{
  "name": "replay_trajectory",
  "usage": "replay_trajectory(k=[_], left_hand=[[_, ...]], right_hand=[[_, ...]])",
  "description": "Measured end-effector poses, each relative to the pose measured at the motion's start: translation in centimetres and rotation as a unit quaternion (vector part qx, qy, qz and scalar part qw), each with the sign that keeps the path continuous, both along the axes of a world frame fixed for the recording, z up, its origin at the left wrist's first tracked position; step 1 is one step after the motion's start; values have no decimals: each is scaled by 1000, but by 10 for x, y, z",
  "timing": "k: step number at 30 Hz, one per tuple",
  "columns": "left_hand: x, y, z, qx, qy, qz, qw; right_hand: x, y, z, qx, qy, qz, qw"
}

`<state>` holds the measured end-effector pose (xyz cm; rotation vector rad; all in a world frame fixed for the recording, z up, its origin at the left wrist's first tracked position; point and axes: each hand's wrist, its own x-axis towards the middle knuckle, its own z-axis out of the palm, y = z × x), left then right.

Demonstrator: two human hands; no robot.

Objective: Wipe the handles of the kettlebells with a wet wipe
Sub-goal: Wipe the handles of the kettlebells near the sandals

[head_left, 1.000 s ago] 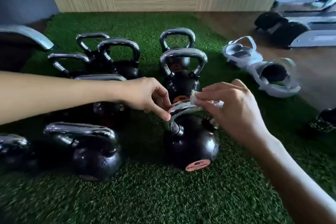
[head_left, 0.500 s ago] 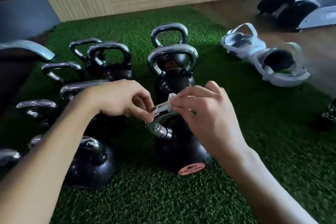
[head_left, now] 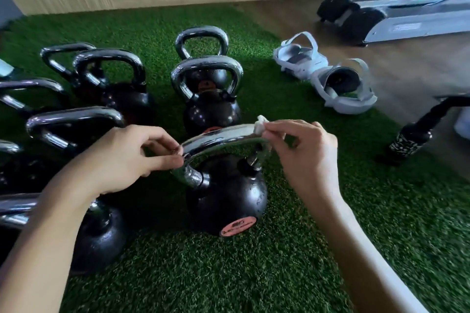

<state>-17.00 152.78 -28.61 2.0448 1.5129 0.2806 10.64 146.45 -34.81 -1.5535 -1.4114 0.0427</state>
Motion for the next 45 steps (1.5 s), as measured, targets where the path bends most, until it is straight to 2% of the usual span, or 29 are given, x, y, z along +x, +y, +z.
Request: replay_trajectory(k=[1,3,5,9,12,14,16,19,21,22,24,25,28,32,33,35,36,38,42,45], left_hand=[[0,-3,-3,7,-7,10,1000],[-1,-9,-8,16,-29,24,999],[-1,-13,-11,26,-43,27,998],[-1,-15,-17,47,-60,40,996],[-1,-22,-21,57,-91,50,993],[0,-25,-22,59,-109,62,990],[1,-30,-25,70,-114,78,988],[7,-46,-26,178,-99,104,974],[16,-59,-21,222,-163,115,955],[22,-63,-17,185,-241,119,945],[33,-67,-8,29,-406,111,907],[36,-66,-6,-34,-449,111,886],[38,-60,-8,-115,-503,138,846],[37,-53,-16,-158,-555,159,801],[35,-52,-18,-126,-557,169,803],[27,-49,-25,42,-490,179,852],[24,-48,-29,147,-419,176,879],[25,-50,-32,282,-306,163,894],[34,-52,-37,357,-256,167,883],[33,-45,-37,341,-246,181,889]], right_hand=[[6,-4,-8,-46,80,-16,996],[10,-12,-26,-124,274,4,954],[6,-14,-35,-126,378,20,917],[4,-9,-32,-96,475,34,874],[-8,-14,-45,-185,531,29,827],[-13,-18,-52,-212,559,41,801],[-8,-15,-42,-196,561,21,804],[-5,-18,-9,-106,523,37,845],[-18,-25,15,-73,463,102,878],[-28,-28,25,-70,420,137,894],[-47,-28,41,-75,325,185,924],[-54,-26,44,-78,276,198,937],[-64,-13,48,-54,179,208,960],[-69,1,56,-70,166,234,955],[-67,3,60,-83,178,247,949],[-54,7,65,-106,184,249,945],[-45,9,65,-113,149,225,956],[-30,11,60,-128,34,169,977],[-23,14,40,-109,-93,121,982],[-21,19,33,-95,-109,96,985]])
